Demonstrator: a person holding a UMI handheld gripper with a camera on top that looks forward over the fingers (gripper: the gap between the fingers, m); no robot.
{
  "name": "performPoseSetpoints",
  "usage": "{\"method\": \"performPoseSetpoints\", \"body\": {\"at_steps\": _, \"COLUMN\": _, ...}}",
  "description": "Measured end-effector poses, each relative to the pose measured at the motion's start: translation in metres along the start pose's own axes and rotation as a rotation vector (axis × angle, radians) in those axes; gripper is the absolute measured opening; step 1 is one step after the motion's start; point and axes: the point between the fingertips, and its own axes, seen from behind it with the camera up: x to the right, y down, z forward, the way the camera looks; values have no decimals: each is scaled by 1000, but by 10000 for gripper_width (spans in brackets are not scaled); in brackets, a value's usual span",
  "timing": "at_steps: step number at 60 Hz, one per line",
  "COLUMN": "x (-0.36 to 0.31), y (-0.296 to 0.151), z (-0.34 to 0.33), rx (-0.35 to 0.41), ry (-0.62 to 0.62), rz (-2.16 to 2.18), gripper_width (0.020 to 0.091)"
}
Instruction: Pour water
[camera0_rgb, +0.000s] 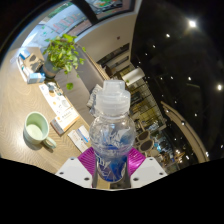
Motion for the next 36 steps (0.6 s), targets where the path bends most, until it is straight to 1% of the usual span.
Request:
{"method": "performPoseSetpoints", "body": {"at_steps": 2, "x": 1, "y": 1, "z": -3, "rx": 14, "ry": -35, "rz": 115, "gripper_width": 378}}
{"method": "performPoseSetpoints", "body": {"at_steps": 5, "x": -9, "y": 5, "z": -4, "rx": 44, "ry": -124, "rz": 312, "gripper_width": 378}}
{"method": "performPoseSetpoints", "body": {"at_steps": 9, "x": -27, "y": 21, "z": 0, "rx": 36, "ry": -224, "rz": 536, "gripper_width": 377}}
{"method": "performPoseSetpoints", "body": {"at_steps": 13, "x": -41, "y": 42, "z": 12, "rx": 29, "ry": -271, "rz": 677, "gripper_width": 378}}
{"method": "performPoseSetpoints", "body": {"at_steps": 19, "x": -63, "y": 67, "z": 26, "rx": 26, "ry": -324, "rz": 776, "gripper_width": 378}}
{"method": "performPoseSetpoints", "body": {"at_steps": 25, "x": -87, "y": 95, "z": 41, "rx": -8, "ry": -374, "rz": 858, "gripper_width": 379}}
{"method": "performPoseSetpoints", "body": {"at_steps": 34, "x": -122, "y": 118, "z": 50, "rx": -36, "ry": -426, "rz": 889, "gripper_width": 378}}
{"method": "performPoseSetpoints", "body": {"at_steps": 35, "x": -126, "y": 121, "z": 51, "rx": -42, "ry": -429, "rz": 890, "gripper_width": 387}}
{"method": "performPoseSetpoints", "body": {"at_steps": 36, "x": -125, "y": 119, "z": 50, "rx": -25, "ry": -419, "rz": 896, "gripper_width": 390}}
